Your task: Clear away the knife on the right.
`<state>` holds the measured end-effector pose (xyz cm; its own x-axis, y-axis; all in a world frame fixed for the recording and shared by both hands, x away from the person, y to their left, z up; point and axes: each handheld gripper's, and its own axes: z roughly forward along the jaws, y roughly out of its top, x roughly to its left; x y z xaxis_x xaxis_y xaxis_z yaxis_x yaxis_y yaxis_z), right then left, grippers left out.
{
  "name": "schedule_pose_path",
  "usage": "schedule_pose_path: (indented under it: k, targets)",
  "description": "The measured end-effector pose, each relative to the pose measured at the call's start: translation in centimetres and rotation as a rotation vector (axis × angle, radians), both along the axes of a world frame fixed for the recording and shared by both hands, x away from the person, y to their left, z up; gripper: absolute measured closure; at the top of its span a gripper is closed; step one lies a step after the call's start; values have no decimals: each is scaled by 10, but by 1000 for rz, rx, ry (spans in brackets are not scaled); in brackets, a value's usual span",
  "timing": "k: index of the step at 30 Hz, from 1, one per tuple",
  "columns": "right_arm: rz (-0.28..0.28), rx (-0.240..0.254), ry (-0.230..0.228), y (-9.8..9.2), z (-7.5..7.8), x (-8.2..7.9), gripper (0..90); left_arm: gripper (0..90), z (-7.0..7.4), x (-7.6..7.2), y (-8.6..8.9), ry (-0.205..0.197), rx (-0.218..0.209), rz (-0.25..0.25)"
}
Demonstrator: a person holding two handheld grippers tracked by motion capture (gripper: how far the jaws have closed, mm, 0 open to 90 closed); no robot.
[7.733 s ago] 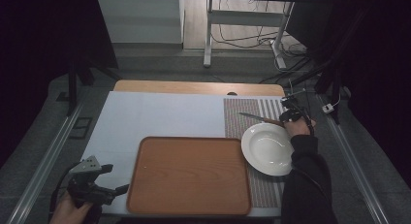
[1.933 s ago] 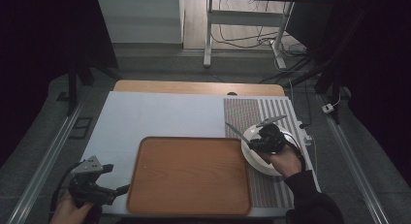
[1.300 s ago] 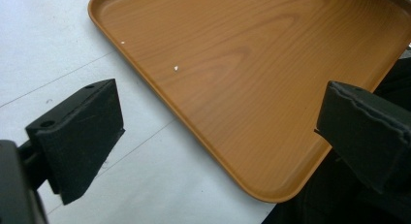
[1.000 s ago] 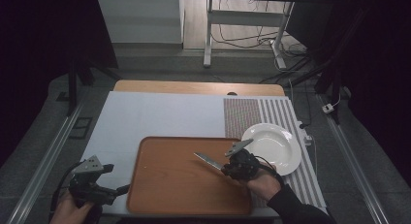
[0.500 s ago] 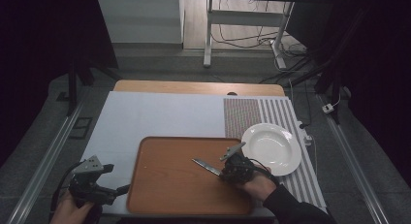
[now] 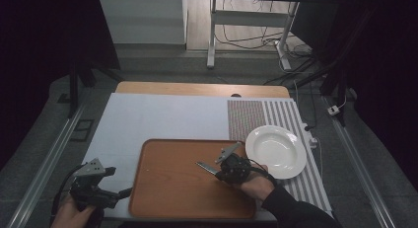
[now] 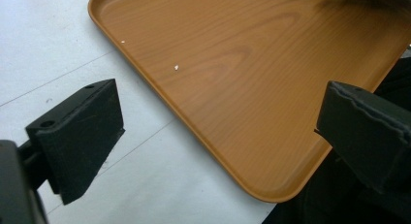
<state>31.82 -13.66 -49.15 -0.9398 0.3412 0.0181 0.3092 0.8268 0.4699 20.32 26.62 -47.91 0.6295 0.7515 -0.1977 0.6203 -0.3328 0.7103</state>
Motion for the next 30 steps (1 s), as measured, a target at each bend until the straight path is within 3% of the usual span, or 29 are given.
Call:
schedule_pose_path:
  k: [7, 14, 24, 26, 30]
  targets:
    - [-22, -36, 32, -4, -9, 7, 900, 29, 0, 0, 0, -1, 0, 0]
    - [-83, -31, 45, -19, -8, 14, 900, 29, 0, -1, 0, -4, -1, 0]
    - [-165, -35, 36, -37, -7, 25, 900, 29, 0, 0, 0, -3, -1, -2]
    - [-171, -19, 45, -37, -7, 29, 900, 29, 0, 0, 0, -2, 0, -3]
    - [-170, -15, 17, -33, -7, 36, 900, 30, 0, 0, 0, -1, 2, -2]
